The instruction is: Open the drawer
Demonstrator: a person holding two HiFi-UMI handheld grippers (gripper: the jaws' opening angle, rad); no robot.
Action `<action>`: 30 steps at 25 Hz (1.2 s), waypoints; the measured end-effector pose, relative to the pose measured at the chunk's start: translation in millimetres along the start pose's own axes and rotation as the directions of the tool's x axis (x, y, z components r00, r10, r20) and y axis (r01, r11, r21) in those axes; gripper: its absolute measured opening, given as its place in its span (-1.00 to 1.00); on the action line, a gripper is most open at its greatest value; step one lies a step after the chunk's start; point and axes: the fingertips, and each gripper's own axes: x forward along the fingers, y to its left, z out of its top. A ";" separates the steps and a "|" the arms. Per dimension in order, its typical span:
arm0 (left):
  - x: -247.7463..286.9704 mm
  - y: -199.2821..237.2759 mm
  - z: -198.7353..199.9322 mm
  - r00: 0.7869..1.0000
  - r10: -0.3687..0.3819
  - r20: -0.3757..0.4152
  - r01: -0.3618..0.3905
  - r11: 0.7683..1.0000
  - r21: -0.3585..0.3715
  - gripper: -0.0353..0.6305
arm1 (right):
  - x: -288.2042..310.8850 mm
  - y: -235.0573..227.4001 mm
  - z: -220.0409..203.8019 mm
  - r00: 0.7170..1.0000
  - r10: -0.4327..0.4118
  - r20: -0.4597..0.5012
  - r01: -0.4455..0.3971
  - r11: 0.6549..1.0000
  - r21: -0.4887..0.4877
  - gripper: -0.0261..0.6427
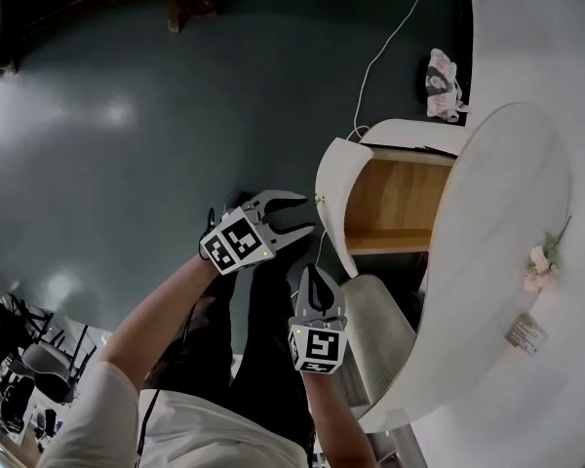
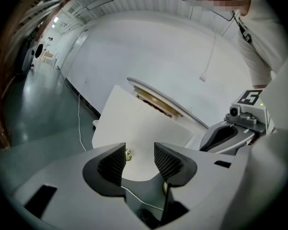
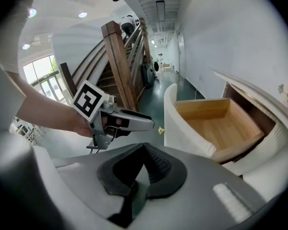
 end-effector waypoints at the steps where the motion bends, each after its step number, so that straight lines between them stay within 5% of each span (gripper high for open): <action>1: -3.9 -0.5 5.2 1.000 0.006 0.004 -0.007 1.000 0.001 -0.37 | -3.5 -1.4 5.4 1.000 -0.002 0.004 0.002 1.000 -0.002 -0.89; 9: -41.4 -17.2 58.2 0.998 0.069 -0.008 -0.069 0.998 0.000 -0.37 | -47.4 -5.5 49.0 0.999 -0.043 0.026 0.043 0.999 0.000 -0.89; 18: -77.4 -71.4 133.0 0.999 0.046 -0.013 -0.046 0.999 0.020 -0.37 | -103.2 -14.9 125.0 0.991 -0.085 0.100 0.073 0.991 0.111 -0.89; 30: -134.8 -135.4 229.8 1.000 -0.008 0.016 0.007 0.999 0.047 -0.41 | -188.4 -19.6 217.3 0.968 -0.140 0.208 0.114 0.984 0.134 -0.89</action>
